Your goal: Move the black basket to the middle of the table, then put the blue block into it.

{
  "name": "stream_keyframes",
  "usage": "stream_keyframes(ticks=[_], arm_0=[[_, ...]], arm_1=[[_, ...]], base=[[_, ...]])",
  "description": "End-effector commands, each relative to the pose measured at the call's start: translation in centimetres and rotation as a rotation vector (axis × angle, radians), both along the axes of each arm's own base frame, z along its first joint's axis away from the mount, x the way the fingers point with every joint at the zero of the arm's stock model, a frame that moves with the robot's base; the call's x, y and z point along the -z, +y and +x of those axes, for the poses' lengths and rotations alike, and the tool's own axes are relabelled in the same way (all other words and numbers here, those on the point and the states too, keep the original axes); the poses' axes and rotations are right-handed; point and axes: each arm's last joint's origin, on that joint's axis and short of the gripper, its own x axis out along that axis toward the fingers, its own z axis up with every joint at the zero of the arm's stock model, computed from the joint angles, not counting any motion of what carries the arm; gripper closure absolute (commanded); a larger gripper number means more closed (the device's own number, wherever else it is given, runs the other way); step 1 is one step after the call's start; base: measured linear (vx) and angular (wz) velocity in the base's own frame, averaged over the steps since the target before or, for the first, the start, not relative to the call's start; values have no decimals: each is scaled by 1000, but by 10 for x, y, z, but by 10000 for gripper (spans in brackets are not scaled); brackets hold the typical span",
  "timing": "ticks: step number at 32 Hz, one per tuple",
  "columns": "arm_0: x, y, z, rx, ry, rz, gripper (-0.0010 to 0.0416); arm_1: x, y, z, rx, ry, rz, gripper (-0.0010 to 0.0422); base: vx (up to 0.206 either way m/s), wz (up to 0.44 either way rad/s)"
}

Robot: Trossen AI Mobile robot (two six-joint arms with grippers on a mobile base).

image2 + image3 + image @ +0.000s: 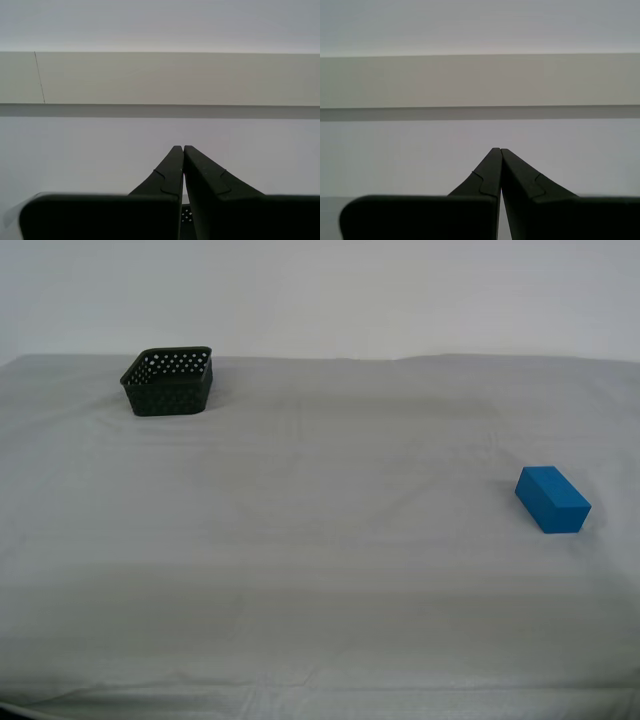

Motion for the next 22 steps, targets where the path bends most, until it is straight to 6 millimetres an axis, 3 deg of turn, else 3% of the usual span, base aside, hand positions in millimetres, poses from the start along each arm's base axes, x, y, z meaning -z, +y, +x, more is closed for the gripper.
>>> stream_keyframes(ticks=[1,22], arm_0=[[-1,0,0,0,-4,6,405],[0,0,0,-3,4,24,406]], arm_1=[[0,0,0,0,0,-3,412],[7,1,5,-40,131,-23,412]], base=[[0,0],[0,0]])
